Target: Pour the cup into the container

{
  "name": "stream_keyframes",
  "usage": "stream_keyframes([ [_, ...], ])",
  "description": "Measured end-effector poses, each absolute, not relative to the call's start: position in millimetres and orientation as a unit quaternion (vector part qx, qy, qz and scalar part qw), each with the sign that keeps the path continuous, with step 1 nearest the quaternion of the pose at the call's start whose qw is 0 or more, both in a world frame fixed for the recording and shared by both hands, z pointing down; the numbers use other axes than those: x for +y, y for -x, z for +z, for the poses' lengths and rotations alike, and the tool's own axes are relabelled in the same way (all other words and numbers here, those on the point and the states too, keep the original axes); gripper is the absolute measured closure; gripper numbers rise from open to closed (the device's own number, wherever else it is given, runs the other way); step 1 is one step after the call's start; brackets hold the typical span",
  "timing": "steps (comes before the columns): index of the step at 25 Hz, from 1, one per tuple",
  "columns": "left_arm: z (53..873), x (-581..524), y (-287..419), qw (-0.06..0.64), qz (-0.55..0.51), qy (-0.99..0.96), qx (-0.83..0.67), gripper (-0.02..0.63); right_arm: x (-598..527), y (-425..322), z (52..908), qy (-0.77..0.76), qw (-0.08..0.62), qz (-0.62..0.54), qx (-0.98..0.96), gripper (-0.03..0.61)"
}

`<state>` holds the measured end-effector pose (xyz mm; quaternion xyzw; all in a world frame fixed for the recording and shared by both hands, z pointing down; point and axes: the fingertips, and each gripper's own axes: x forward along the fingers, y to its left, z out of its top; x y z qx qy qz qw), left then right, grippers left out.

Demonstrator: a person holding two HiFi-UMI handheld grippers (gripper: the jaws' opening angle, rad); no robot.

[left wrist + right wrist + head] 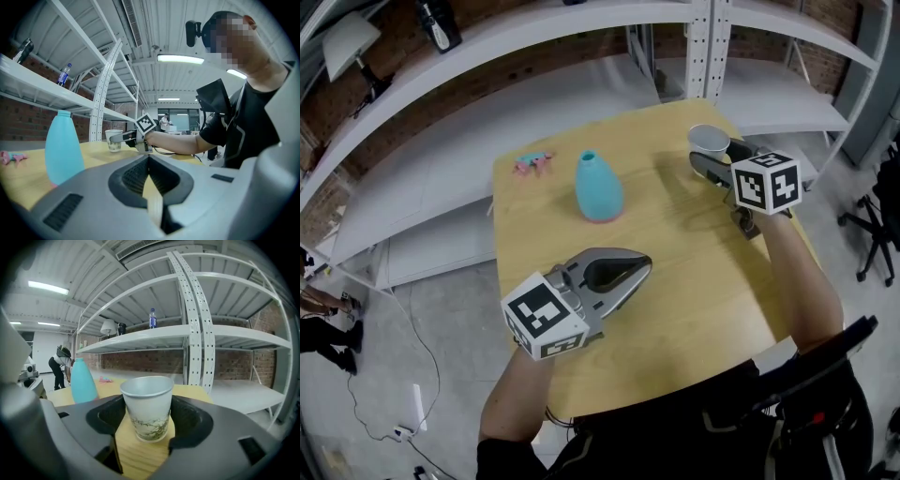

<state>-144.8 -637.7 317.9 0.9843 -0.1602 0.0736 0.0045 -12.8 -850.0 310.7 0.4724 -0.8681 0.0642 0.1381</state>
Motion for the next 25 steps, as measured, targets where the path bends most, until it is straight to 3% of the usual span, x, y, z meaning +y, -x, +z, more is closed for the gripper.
stream_keyframes([
  [25,318.7,-637.8,145.0,0.003,0.075,-0.984,-0.162,0.612,-848.3,11.8,330.9,-0.457,0.127,0.101,-0.875,0.275],
])
